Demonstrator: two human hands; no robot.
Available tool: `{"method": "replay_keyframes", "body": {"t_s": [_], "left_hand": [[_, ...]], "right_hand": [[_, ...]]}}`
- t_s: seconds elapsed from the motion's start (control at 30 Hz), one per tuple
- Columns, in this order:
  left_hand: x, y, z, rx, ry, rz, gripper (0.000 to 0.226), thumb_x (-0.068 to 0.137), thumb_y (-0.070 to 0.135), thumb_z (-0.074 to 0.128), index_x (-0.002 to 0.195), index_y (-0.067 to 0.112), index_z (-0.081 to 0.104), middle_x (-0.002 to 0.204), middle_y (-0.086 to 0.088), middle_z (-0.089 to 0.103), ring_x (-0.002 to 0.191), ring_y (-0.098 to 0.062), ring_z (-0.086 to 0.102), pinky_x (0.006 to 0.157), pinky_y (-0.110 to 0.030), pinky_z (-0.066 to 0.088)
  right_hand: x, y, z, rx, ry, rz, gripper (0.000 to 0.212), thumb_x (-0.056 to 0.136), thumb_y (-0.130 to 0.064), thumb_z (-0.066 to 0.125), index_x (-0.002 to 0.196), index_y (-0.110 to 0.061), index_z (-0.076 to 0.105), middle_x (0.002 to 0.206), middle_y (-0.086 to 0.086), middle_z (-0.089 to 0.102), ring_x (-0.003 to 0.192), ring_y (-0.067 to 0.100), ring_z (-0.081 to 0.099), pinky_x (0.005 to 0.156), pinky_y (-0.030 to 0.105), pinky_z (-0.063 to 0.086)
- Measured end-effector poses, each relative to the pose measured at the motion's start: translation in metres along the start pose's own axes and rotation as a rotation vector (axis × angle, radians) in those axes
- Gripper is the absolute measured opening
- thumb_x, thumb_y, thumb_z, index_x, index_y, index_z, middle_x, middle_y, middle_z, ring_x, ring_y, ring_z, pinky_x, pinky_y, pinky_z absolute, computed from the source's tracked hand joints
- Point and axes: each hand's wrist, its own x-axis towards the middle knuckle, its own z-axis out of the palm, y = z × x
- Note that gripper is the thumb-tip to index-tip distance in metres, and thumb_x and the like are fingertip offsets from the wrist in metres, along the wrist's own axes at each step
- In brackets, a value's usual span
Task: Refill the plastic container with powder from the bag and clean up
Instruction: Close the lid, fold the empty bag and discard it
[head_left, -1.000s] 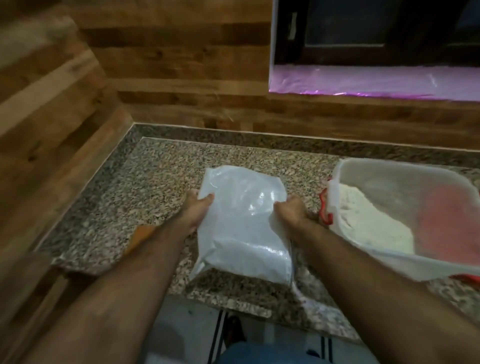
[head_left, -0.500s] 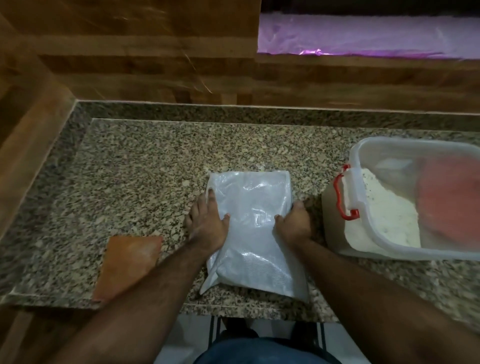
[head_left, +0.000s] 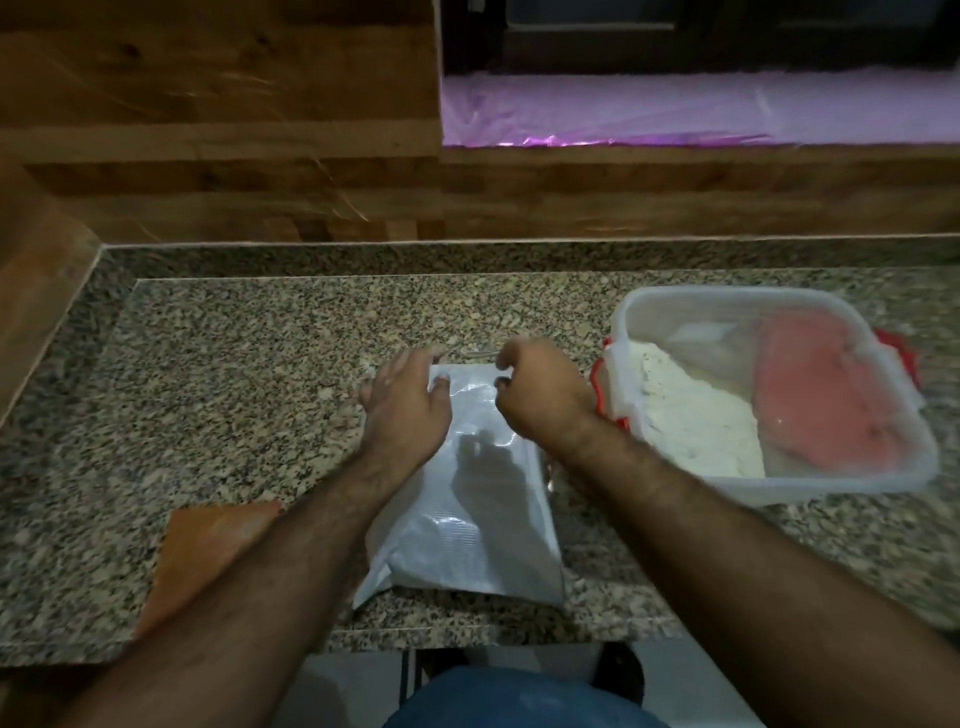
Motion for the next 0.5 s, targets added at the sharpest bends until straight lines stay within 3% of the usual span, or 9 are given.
{"method": "replay_keyframes", "body": {"t_s": [0.13,0.23,0.37,0.5], "left_hand": [[-0.014,0.092,0.002,-0.24,0.135,0.188,0.03,0.099,0.029,0.057,0.123,0.02,0.073,0.112,0.008,0.074,0.107,-0.021,0.068,0.098,-0.052,0.056],[-0.041,0.163,0.023,-0.279,0.107,0.355,0.03,0.096,0.04,0.065,0.118,0.021,0.073,0.098,0.008,0.073,0.095,-0.019,0.068,0.087,-0.045,0.059],[-0.071,0.246,0.08,-0.077,-0.05,0.533,0.044,0.094,0.059,0.064,0.119,0.025,0.075,0.095,0.013,0.071,0.096,-0.016,0.064,0.087,-0.04,0.053],[-0.083,0.3,0.142,0.209,-0.224,0.551,0.052,0.094,0.073,0.057,0.114,0.028,0.075,0.095,0.01,0.074,0.099,-0.02,0.067,0.083,-0.036,0.05]], "right_hand": [[-0.007,0.012,-0.099,-0.045,0.024,-0.052,0.025,0.089,-0.006,0.068,0.104,-0.024,0.076,0.107,0.0,0.077,0.102,0.023,0.071,0.091,0.038,0.061],[-0.017,0.07,-0.167,0.024,0.158,-0.059,0.015,0.088,-0.013,0.071,0.095,-0.025,0.078,0.1,-0.002,0.079,0.097,0.021,0.073,0.088,0.036,0.062],[-0.02,0.196,-0.223,0.096,0.29,0.044,0.006,0.09,-0.018,0.074,0.086,-0.022,0.078,0.089,0.0,0.079,0.09,0.022,0.074,0.085,0.034,0.06],[-0.006,0.335,-0.226,0.117,0.327,0.192,0.022,0.09,-0.012,0.072,0.07,-0.019,0.068,0.086,0.009,0.079,0.088,0.031,0.074,0.08,0.037,0.058]]}}
